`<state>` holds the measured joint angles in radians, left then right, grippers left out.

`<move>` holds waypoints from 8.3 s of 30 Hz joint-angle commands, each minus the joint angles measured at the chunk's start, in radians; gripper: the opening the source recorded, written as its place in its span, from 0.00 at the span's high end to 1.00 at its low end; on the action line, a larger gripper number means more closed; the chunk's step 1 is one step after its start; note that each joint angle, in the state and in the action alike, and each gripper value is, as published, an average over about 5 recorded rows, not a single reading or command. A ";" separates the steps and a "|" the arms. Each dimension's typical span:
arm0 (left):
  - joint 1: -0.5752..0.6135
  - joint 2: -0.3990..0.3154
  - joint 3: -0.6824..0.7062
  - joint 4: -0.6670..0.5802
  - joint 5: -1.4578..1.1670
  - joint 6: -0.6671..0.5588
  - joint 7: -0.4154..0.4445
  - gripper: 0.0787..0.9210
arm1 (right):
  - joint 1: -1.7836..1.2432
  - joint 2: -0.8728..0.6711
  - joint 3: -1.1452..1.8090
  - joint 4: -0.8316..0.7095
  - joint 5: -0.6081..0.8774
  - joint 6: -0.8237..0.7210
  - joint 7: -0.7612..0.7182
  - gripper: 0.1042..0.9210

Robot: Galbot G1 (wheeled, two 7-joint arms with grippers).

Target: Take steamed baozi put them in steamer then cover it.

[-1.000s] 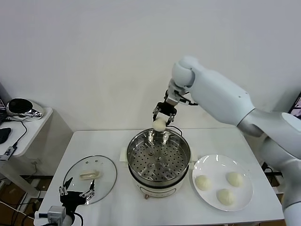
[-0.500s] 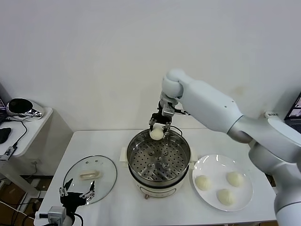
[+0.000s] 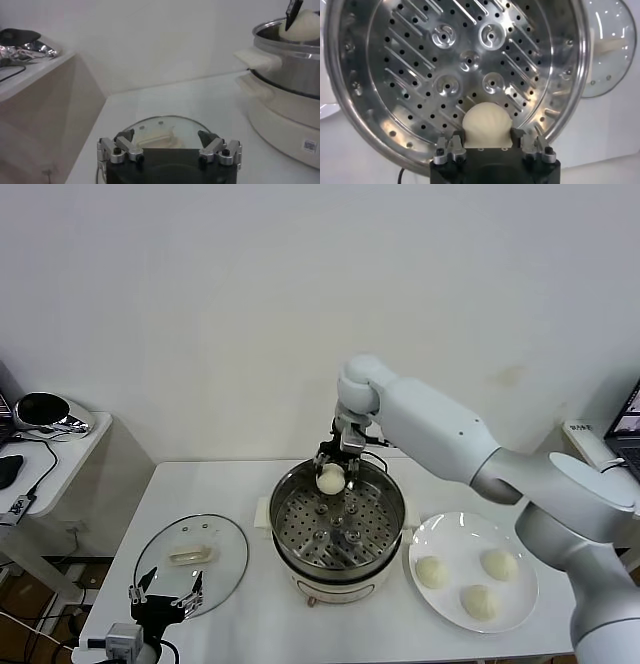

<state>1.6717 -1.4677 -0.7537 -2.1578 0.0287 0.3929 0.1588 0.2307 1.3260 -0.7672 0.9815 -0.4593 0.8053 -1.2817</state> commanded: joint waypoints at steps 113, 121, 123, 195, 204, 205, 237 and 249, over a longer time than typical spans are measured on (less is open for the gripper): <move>-0.009 0.007 0.034 0.047 0.014 0.016 0.012 0.12 | -0.506 -0.674 0.130 0.574 0.290 -1.344 0.160 0.26; -0.014 0.006 0.039 0.052 0.017 0.015 0.012 0.12 | -0.505 -0.698 0.154 0.589 0.309 -1.347 0.156 0.38; -0.019 0.004 0.043 0.055 0.018 0.016 0.011 0.12 | -0.497 -0.720 0.171 0.602 0.326 -1.351 0.155 0.39; -0.032 -0.027 0.031 -0.011 0.006 0.018 0.020 0.12 | 0.229 -0.020 -0.427 0.293 0.841 -1.508 0.129 0.40; -0.038 -0.026 0.035 -0.009 0.000 0.019 0.022 0.12 | 0.190 0.007 -0.404 0.232 0.778 -1.501 0.139 0.40; -0.039 -0.026 0.035 -0.009 -0.001 0.019 0.022 0.12 | 0.187 0.011 -0.402 0.224 0.773 -1.499 0.140 0.40; -0.057 -0.038 0.052 -0.003 -0.004 0.031 0.030 0.12 | 0.328 -0.324 -0.339 0.475 0.803 -1.450 0.073 0.12; -0.042 -0.038 0.066 -0.021 0.002 0.035 0.034 0.12 | 0.140 -0.864 -0.118 0.716 0.648 -1.323 0.033 0.12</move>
<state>1.6255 -1.5017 -0.6964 -2.1692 0.0265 0.4263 0.1925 0.4898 0.8512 -1.0291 1.5168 0.2854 -0.5908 -1.2248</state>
